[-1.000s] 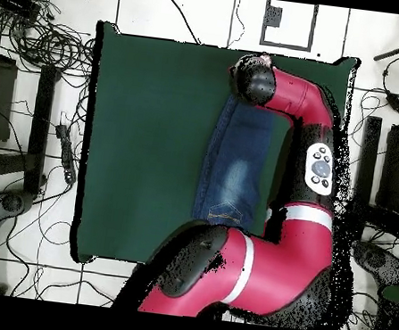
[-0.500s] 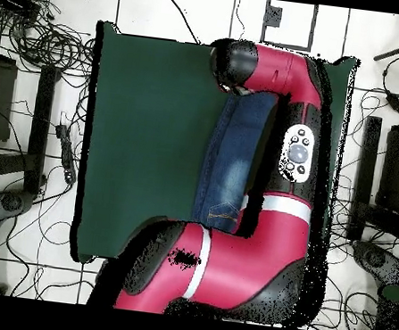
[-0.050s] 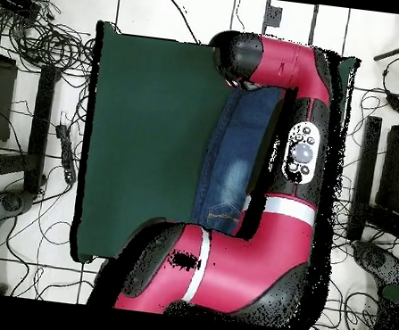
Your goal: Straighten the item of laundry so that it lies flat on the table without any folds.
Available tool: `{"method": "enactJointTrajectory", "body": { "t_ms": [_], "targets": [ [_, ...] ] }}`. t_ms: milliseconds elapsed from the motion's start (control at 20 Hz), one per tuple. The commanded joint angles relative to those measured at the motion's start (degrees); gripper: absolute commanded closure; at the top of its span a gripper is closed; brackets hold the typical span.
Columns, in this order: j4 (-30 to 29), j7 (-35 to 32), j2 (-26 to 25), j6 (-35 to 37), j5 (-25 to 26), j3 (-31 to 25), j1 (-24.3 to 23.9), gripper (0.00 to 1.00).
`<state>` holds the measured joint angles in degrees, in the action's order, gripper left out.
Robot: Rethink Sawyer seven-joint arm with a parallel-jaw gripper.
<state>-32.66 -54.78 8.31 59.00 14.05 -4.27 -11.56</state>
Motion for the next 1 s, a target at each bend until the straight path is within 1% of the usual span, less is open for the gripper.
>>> {"method": "enactJointTrajectory", "body": {
  "t_ms": [50, 300, 400, 550, 700, 1000],
  "targets": [
    [-3.99, 1.08, 0.27, -3.39, -0.81, -5.31, -1.36, 0.0],
    [-7.52, 2.03, 0.8, -6.86, 0.56, -4.68, -1.82, 0.0],
    [-8.57, 3.65, 0.85, -8.34, 1.27, -4.81, -2.01, 0.0],
    [-7.08, 3.36, -0.21, -7.21, 2.05, -4.14, -1.43, 0.0],
    [-7.48, 3.85, -1.07, -7.26, 2.79, -3.74, -1.25, 0.0],
    [-6.47, 2.62, -2.89, -4.09, 3.95, -2.4, -0.31, 0.0]
  ]
}}
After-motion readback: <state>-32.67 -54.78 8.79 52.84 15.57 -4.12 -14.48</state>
